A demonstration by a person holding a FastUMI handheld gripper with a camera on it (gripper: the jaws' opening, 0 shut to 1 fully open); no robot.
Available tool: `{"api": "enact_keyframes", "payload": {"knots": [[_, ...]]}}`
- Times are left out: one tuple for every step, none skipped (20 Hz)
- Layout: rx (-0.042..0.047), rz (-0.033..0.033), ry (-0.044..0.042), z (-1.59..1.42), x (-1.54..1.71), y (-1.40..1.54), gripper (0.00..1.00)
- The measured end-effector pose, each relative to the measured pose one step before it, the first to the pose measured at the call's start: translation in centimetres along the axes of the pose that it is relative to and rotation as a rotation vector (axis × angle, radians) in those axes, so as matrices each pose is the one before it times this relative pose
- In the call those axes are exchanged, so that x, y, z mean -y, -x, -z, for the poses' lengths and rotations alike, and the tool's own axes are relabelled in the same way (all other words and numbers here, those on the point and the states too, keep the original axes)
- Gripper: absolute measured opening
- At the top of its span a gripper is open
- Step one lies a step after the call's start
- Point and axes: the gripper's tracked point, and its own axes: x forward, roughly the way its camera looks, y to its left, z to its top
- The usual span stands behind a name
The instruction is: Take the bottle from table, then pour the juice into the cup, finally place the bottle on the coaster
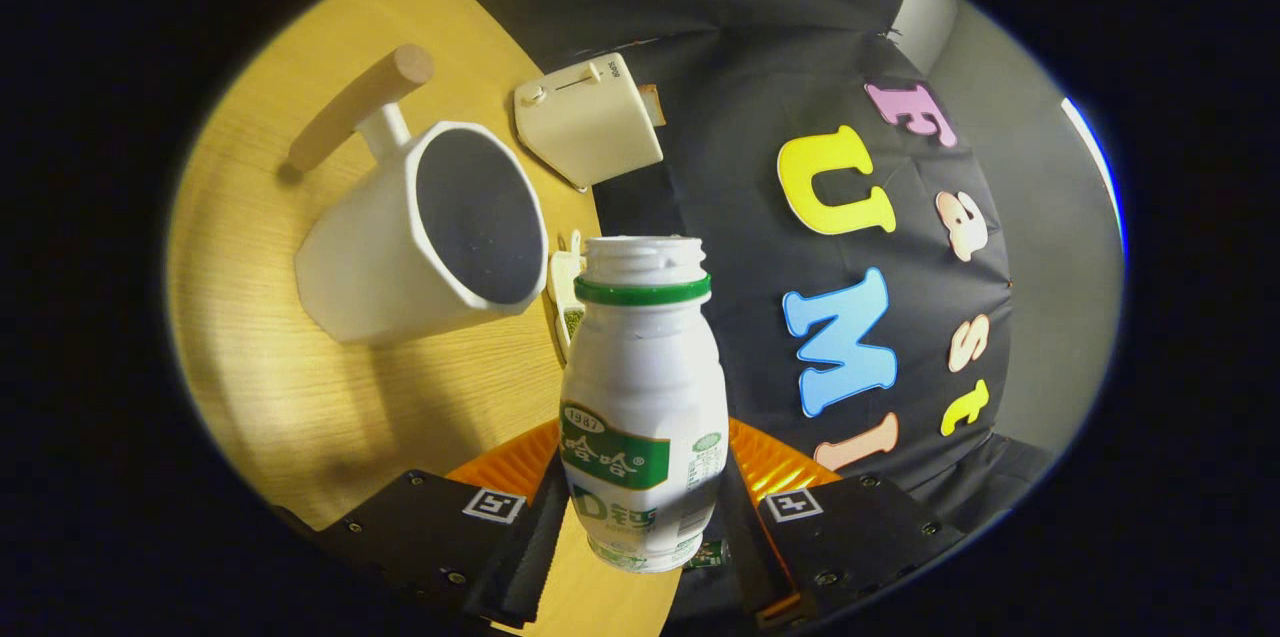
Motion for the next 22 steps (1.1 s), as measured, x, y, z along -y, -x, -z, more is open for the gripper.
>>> {"api": "enact_keyframes", "payload": {"knots": [[0.00215, -0.00203, 0.01963, -0.082, -0.193, -0.069, 0.72], [-0.0024, -0.00167, 0.02025, -0.054, -0.067, 0.095, 0.72], [-0.0007, 0.00386, 0.01996, 0.019, 0.092, -0.041, 0.72], [-0.00173, 0.00288, 0.02197, 0.022, 0.094, -0.011, 0.72], [-0.00148, 0.00088, 0.02074, 0.025, 0.131, -0.088, 0.72], [-0.00131, 0.00193, 0.01875, 0.151, 0.072, 0.035, 0.72], [0.00214, 0.00047, 0.01594, -0.079, 0.05, 0.052, 0.72], [0.00052, 0.00038, 0.01301, -0.018, 0.072, -0.036, 0.72], [0.00012, 0.00266, 0.01071, -0.072, 0.138, -0.029, 0.72], [0.00126, 0.00343, 0.01742, -0.068, 0.215, 0.046, 0.72], [0.00031, 0.00299, 0.01736, -0.06, 0.192, -0.238, 0.72], [-0.00122, 0.00481, 0.01514, -0.021, 0.118, 0.009, 0.72], [0.0003, 0.00566, 0.01366, 0.014, 0.09, 0.098, 0.72], [0.00245, 0.00252, 0.00901, -0.144, 0.049, -0.001, 0.72], [-0.00394, 0.00185, 0.00937, 0.076, -0.031, -0.053, 0.72], [-0.00302, 0.00008, 0.0093, 0.006, 0.097, -0.011, 0.72], [-0.0022, -0.00083, 0.01167, -0.067, -0.024, -0.099, 0.72], [-0.00091, 0.00049, 0.011, 0.03, 0.039, -0.011, 0.72], [0.00159, 0.0002, 0.0124, -0.113, 0.053, -0.021, 0.72], [-0.00006, 0.00201, 0.01108, 0.009, 0.128, -0.031, 0.72], [-0.00123, 0.00278, 0.00995, 0.08, 0.118, -0.027, 0.72], [0.00114, 0.0006, 0.00947, -0.039, 0.09, -0.057, 0.72]]}}
